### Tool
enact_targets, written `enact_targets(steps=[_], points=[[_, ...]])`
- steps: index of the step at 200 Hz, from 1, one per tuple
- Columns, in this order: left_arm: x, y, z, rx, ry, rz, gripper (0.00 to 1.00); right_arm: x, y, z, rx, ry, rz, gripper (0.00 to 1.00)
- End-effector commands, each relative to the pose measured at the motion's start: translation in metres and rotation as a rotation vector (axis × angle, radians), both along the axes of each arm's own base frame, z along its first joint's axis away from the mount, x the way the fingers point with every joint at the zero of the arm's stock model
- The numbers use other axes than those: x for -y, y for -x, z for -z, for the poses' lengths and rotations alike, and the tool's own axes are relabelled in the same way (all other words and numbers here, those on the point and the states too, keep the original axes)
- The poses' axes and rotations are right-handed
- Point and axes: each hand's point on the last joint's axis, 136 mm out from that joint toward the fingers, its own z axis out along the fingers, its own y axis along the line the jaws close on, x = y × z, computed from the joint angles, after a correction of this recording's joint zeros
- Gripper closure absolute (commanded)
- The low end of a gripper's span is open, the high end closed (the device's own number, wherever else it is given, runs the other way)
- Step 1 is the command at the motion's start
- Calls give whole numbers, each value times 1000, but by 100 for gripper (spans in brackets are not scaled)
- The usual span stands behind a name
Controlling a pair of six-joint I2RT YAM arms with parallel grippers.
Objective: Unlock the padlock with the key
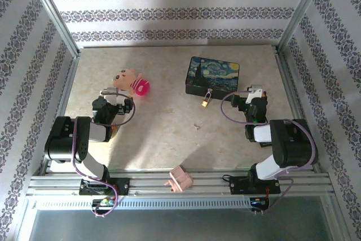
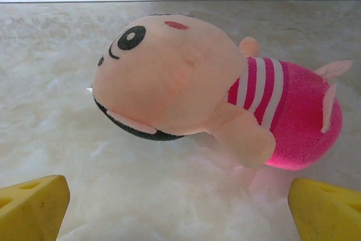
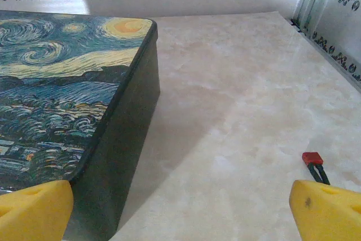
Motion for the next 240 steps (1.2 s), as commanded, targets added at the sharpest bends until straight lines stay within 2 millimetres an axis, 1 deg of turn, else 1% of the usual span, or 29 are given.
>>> enact_targets(steps=[1, 57, 221, 240], points=[[-1, 5, -10, 64, -7, -1, 1, -4, -3, -6, 20, -4, -5, 2], [1, -5, -6, 7, -6, 10, 1, -4, -3, -6, 19, -4, -5, 2], [1, -5, -6, 6, -7, 16, 1, -4, -3, -6, 19, -4, -4, 2], [2, -5, -5, 5, -5, 18, 1, -8, -2, -4, 8, -3, -33, 2]])
